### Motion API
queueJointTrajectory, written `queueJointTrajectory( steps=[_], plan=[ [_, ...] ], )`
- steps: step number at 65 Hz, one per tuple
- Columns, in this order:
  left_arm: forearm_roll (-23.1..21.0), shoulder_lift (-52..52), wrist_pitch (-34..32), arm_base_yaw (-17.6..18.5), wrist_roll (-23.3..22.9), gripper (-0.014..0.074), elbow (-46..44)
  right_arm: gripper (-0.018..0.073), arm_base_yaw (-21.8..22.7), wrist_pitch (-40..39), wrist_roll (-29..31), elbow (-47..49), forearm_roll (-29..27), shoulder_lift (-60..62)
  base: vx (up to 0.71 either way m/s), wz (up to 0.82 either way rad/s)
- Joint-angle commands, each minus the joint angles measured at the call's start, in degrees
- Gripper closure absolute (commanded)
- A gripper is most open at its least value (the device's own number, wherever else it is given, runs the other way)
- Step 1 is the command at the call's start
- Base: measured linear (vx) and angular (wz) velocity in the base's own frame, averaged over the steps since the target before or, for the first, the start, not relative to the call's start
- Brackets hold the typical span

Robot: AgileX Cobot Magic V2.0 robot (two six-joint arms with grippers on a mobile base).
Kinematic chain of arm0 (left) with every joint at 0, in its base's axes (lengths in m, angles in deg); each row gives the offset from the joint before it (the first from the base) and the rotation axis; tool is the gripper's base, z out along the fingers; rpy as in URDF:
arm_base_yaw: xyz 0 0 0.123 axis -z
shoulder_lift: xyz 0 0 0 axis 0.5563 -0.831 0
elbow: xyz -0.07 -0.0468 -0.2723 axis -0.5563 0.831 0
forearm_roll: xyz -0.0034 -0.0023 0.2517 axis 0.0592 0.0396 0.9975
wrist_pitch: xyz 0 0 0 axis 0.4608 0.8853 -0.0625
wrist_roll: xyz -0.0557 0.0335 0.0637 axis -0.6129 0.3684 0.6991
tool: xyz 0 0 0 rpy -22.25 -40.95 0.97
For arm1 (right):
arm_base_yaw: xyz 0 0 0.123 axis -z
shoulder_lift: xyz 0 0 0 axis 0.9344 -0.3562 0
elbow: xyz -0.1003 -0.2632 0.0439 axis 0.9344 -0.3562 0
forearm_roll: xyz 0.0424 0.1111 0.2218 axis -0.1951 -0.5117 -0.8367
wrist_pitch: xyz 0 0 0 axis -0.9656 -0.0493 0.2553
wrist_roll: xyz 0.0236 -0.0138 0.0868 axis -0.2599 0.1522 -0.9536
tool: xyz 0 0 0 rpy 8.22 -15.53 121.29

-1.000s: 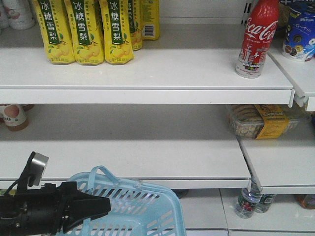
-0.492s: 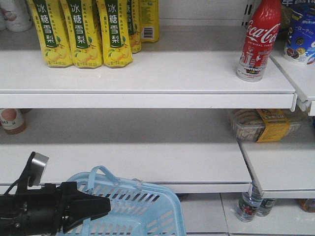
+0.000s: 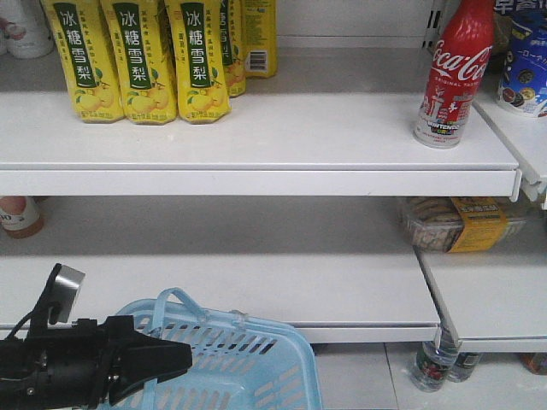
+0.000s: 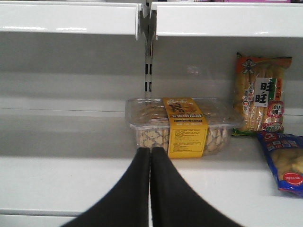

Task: Place coke in basket with both arms
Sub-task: 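Raise the right gripper toward the red Coca-Cola bottle on the shelf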

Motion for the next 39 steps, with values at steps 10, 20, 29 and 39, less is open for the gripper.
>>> queueJointTrajectory(
  steps=[10,20,29,39],
  plan=[
    [-5.43,1.41,4.08,0.16,0.36,0.0603,-1.31,0.0569,0.01,-4.12,0.30,-0.62,0.18,1.03,0.02,0.00],
    [-5.43,1.41,4.08,0.16,0.36,0.0603,-1.31,0.0569,0.01,-4.12,0.30,-0.62,0.18,1.03,0.02,0.00],
    [-5.43,1.41,4.08,0.16,0.36,0.0603,-1.31,0.0569,0.01,-4.12,0.30,-0.62,0.18,1.03,0.02,0.00],
    [-5.43,1.41,4.08,0.16,0.36,0.0603,-1.31,0.0569,0.01,-4.12,0.30,-0.62,0.18,1.03,0.03,0.00]
  ],
)
